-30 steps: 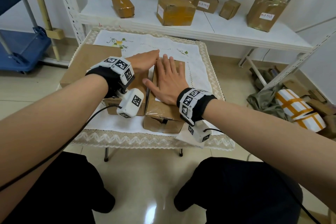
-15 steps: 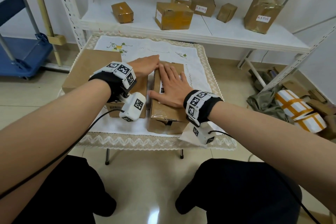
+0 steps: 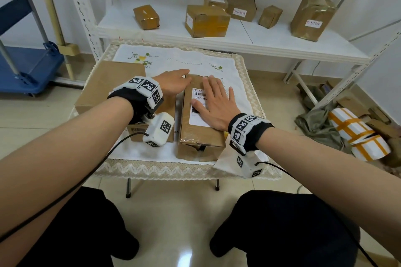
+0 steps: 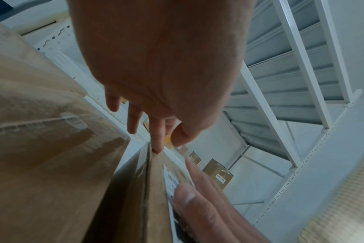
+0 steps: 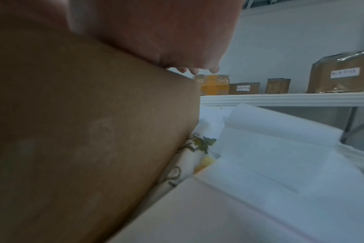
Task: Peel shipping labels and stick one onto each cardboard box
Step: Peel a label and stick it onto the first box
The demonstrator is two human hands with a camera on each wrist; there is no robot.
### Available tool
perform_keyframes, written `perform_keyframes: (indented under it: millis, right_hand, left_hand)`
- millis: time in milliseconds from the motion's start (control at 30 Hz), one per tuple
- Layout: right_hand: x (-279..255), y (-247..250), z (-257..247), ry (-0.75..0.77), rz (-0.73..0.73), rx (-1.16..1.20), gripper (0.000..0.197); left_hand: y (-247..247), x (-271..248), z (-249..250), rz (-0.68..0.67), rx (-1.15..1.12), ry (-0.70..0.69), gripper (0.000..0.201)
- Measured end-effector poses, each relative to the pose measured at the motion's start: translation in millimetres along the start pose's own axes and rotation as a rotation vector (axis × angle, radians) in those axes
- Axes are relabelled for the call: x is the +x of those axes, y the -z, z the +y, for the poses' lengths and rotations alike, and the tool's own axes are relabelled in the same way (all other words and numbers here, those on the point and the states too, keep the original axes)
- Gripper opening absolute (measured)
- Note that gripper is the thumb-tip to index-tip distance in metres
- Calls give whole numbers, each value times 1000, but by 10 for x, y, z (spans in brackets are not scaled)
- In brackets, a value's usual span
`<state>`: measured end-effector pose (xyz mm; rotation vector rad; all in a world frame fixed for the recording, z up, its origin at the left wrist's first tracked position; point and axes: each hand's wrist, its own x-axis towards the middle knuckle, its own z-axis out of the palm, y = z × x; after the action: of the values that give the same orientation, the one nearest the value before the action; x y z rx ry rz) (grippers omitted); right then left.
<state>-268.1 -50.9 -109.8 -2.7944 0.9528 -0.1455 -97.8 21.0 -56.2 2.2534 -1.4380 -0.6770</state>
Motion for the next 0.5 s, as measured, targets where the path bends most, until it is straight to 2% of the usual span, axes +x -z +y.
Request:
perform_keyframes:
  millis: [67,167,267,500]
  right_hand:
    - [-34,5,53,-17,-9,1,80]
    - [-48,29,74,-26,-19,-18,78]
    - [-18,79,59,-29,5,-12,72]
    - [19,48,99,-68,-6,12,73]
  left_hand:
    - [-2,-11,12,-11,18,-17,58]
    - [11,-51,44,-52,58,-67,80]
    - [-9,-48,90,-71,186,-130,87]
    - [0,33,84,-82,325,-139,117]
